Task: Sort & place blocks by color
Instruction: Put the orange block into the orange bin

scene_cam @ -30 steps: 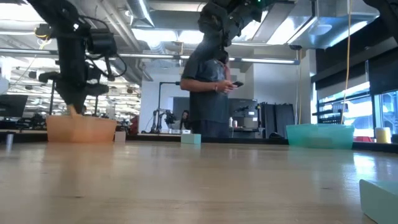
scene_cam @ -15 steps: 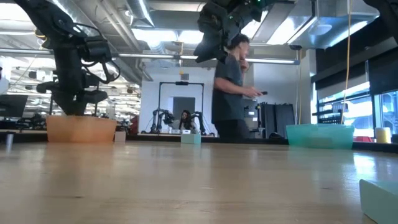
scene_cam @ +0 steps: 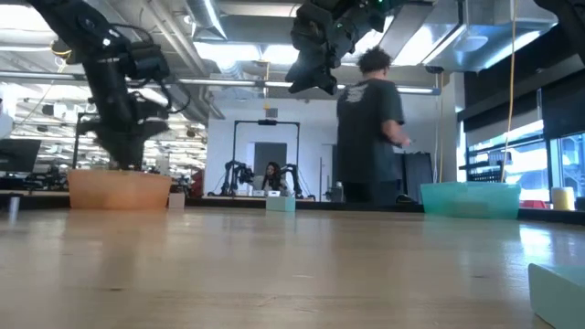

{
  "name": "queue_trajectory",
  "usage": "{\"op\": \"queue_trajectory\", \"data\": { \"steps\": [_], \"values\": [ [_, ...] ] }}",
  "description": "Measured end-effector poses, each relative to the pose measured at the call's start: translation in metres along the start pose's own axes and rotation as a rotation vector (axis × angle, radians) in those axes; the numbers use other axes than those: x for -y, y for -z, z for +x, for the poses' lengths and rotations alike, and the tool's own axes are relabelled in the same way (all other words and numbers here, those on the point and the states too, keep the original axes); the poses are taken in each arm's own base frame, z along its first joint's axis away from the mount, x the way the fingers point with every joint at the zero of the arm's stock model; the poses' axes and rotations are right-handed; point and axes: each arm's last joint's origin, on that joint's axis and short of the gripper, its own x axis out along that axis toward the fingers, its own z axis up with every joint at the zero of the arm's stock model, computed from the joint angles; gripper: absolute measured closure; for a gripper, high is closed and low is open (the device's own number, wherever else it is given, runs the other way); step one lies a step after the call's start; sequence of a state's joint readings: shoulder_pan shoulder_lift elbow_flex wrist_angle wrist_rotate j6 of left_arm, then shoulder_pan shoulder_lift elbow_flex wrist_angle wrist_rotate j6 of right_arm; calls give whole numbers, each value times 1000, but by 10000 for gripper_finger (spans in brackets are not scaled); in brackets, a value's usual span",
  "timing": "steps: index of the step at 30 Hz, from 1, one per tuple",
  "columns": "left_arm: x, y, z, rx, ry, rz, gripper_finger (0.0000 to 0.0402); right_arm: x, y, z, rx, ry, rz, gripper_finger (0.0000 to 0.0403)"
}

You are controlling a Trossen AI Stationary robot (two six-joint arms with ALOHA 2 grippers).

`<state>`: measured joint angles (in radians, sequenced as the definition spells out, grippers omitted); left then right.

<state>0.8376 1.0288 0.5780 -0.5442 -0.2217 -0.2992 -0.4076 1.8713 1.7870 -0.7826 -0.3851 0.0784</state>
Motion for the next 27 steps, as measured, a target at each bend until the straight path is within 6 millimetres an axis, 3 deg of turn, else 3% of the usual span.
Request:
{"op": "queue_trajectory", "data": {
  "steps": [8, 14, 20, 27],
  "values": [
    [30, -8, -42, 28, 544, 164, 280, 0, 6, 0, -62, -4, 18, 277],
    [44, 4, -70, -7, 897, 275, 280, 0, 11, 0, -109, -7, -82, 277],
    [53, 20, -90, -29, 969, 336, 280, -2, 21, -2, -204, -95, -150, 277],
    [61, 34, -104, 34, 891, 400, 280, -9, 32, -6, -261, -350, -252, 277]
  ]
}}
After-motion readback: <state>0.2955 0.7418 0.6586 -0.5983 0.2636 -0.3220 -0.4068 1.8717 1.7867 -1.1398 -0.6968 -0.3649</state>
